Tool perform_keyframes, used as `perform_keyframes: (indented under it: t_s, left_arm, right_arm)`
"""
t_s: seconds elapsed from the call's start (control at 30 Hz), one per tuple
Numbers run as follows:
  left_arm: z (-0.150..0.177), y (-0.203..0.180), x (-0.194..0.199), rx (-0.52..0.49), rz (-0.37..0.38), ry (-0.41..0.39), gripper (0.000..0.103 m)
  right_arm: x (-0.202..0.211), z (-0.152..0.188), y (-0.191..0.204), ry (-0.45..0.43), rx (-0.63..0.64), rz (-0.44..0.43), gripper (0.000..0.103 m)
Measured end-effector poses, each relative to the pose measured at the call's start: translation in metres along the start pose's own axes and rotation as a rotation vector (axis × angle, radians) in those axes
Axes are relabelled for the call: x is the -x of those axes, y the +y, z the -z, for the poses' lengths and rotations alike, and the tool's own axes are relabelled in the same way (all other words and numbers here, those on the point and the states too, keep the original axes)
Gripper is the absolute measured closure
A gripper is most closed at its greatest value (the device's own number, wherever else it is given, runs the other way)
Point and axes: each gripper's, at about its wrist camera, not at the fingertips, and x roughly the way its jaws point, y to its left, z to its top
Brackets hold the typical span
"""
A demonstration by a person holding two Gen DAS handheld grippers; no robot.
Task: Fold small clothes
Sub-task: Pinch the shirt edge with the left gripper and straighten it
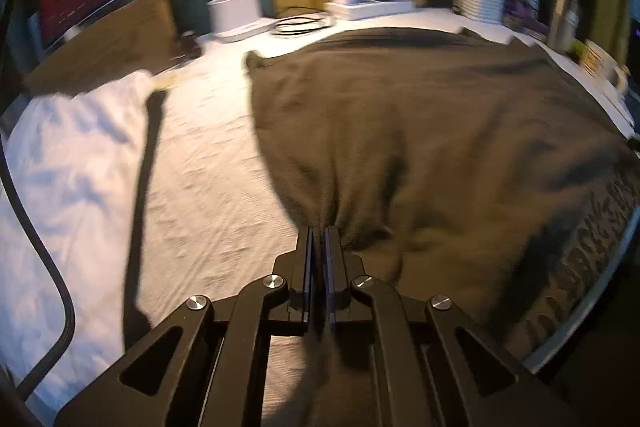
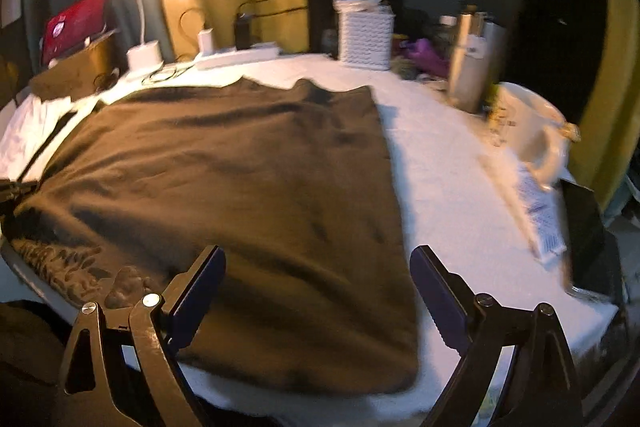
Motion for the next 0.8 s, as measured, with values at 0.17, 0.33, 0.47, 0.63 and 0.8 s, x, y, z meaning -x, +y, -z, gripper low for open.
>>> perform_keyframes:
  t_s: [0.17,0.33,0.47,0.63,0.8]
  left_arm:
    - [0.002,0.009,0.000,0.023,-0.053,-0.008,0.098]
    - [-0.003,0.007,0.006,0.033,-0.087,0.006,0.097]
    - [-0.012,0.019,0.019,0.081,-0.068,-0.019,0.097]
    - [-0.032,0.013,0.019,0.080,-0.019,-0.051,0.095]
    - [-0.051,-0.023,0.002,0.028,0.100,-0.030,0.091]
  right_arm:
    - [-0.021,0.011,-0.006,0.047,-0.040,0.005,0.009]
    - [-0.016,0.012,-0.011,0.059,-0.043,0.021,0.009]
    - [-0.011,0.006,-0.014,0.052,-0.034,0.037,0.009]
    - [-0.013,-0.013,-0.012,0.032,-0.020,0.029,0.009]
    - [-0.028,-0.032,0.002,0.029,-0.012,-0.014,0.009]
